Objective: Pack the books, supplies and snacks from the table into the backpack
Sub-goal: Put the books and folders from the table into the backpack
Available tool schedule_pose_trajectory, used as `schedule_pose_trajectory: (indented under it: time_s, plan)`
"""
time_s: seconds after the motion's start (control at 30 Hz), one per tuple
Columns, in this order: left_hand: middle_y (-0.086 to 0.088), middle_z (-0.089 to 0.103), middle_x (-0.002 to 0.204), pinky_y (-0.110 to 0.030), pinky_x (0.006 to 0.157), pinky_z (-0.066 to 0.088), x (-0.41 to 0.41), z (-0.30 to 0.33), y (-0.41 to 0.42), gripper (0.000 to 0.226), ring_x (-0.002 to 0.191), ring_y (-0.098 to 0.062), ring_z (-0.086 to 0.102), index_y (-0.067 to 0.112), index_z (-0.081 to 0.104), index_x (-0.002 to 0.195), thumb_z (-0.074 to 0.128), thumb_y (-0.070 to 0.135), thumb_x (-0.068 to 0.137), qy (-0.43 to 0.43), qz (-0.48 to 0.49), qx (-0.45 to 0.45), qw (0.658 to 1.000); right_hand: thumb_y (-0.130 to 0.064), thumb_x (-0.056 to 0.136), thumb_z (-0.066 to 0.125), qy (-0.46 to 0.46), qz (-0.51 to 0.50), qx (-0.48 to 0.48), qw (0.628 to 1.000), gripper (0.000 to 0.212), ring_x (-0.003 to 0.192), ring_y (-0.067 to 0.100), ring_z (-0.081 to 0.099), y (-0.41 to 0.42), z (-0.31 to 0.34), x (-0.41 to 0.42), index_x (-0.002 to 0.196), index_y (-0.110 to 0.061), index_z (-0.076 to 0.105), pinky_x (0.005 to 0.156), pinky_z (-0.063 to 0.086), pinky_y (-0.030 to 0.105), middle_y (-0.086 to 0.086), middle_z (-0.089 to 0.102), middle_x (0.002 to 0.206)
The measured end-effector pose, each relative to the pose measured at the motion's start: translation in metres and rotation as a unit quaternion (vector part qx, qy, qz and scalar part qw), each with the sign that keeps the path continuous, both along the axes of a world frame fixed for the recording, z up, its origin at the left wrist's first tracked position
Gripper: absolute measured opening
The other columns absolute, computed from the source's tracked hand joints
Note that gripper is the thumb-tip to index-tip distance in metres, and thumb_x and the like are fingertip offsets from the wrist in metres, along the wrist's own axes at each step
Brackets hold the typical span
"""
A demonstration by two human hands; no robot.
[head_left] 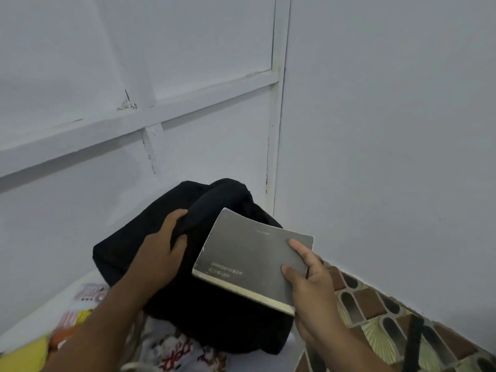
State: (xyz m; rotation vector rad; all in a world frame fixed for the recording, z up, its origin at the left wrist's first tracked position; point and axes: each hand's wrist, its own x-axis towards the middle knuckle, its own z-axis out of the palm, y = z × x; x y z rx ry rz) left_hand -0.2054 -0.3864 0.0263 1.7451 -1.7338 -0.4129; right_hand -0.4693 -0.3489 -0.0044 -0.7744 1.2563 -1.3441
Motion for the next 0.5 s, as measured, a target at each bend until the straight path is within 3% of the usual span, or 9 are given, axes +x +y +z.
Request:
schedule_pose_trajectory:
  time_s: [0.07, 0.17, 0.37, 0.5]
  plan:
    - [0.0, 0.065, 0.063, -0.023, 0.053, 0.045, 0.003, 0.017, 0.0, 0.047, 0.052, -0.012, 0.06, 0.046, 0.04, 0.135, 0.053, 0.019, 0.098, 0.008, 0.008, -0.017, 1.0, 0.004, 0.092, 0.057, 0.025, 0.007, -0.004, 1.0, 0.048, 0.1, 0.014, 0.064, -0.015, -0.001, 0.007, 0.122, -0.034, 0.063, 0.075, 0.058, 0.028, -0.008, 0.058, 0.119]
    - [0.007, 0.067, 0.074, -0.017, 0.057, 0.045, 0.005, 0.035, -0.004, 0.048, 0.06, -0.005, 0.062, 0.048, 0.04, 0.135, 0.054, 0.02, 0.098, -0.02, 0.03, -0.024, 0.999, 0.003, 0.092, 0.053, 0.06, 0.028, 0.0, 0.998, 0.052, 0.099, 0.012, 0.063, -0.036, 0.0, 0.023, 0.124, -0.038, 0.056, 0.082, 0.059, 0.034, -0.009, 0.057, 0.119]
    - [0.001, 0.068, 0.069, -0.025, 0.058, 0.049, 0.001, 0.049, -0.01, 0.053, 0.054, -0.016, 0.059, 0.058, 0.04, 0.131, 0.056, 0.02, 0.097, -0.054, 0.006, -0.032, 0.998, 0.009, 0.09, 0.039, 0.08, 0.135, 0.036, 0.987, 0.063, 0.099, 0.009, 0.058, -0.069, 0.006, 0.052, 0.14, -0.029, 0.044, 0.077, 0.057, 0.023, 0.0, 0.052, 0.131]
    - [-0.001, 0.07, 0.076, -0.028, 0.066, 0.051, -0.002, 0.05, -0.012, 0.054, 0.059, -0.018, 0.061, 0.06, 0.04, 0.132, 0.057, 0.023, 0.096, -0.067, -0.007, -0.015, 0.998, 0.005, 0.088, 0.044, 0.028, 0.173, 0.025, 0.984, 0.07, 0.115, 0.012, 0.056, -0.097, 0.007, 0.08, 0.145, -0.034, 0.038, 0.1, 0.051, 0.034, -0.002, 0.053, 0.133]
